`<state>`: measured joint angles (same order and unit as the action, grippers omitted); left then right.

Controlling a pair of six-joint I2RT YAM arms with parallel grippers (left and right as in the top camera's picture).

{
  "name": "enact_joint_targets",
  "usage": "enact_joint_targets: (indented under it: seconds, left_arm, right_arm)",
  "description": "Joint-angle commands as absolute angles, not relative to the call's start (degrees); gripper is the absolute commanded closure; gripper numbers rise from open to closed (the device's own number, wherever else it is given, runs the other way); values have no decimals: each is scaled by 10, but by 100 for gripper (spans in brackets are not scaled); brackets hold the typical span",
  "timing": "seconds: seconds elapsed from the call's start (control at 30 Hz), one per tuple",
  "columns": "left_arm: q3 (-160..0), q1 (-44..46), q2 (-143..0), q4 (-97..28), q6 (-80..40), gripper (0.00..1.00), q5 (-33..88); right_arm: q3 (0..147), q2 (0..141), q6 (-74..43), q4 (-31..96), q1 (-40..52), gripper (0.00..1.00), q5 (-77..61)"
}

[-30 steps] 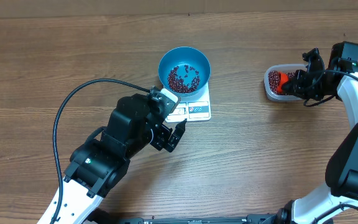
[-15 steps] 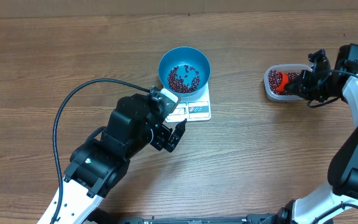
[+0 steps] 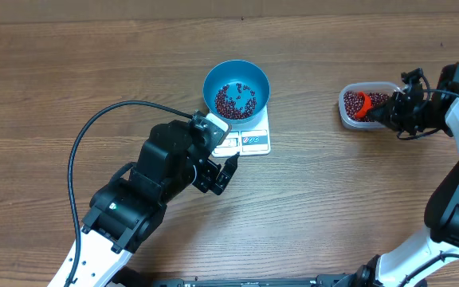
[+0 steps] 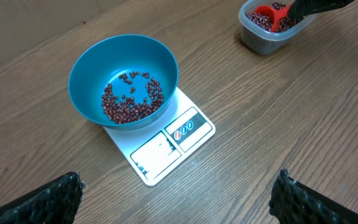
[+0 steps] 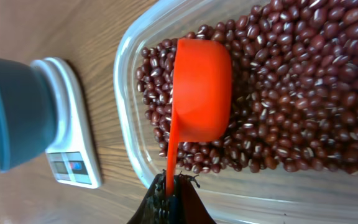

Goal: Scoop item into bowl and weigh 150g on scale
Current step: 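Lower the red scoop into the beans and drag it through with the right gripper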

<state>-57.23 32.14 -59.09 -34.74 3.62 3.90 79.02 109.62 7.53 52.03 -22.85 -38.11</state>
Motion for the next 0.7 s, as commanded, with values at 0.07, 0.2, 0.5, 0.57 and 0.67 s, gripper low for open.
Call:
enact_joint_targets:
  seconds: [0.07, 0.2, 0.5, 0.57, 0.67]
  left_arm:
    - [-568, 319, -588, -348, 50, 1, 45]
    - [-568, 319, -588, -348, 50, 0, 45]
    - [-568, 319, -588, -347, 50, 0, 45]
    - [-568, 319, -588, -348, 50, 1, 45]
    - [-568, 319, -588, -348, 50, 1, 45]
  right_arm:
    - [787, 1119, 76, 516, -246, 96, -485]
    - [787, 1119, 78, 517, -262, 96, -488]
    - [787, 1119, 88, 524, -311, 96, -542]
    - [787, 1119, 100, 534, -321, 96, -542]
    - [787, 1119, 110, 545, -335, 96, -544]
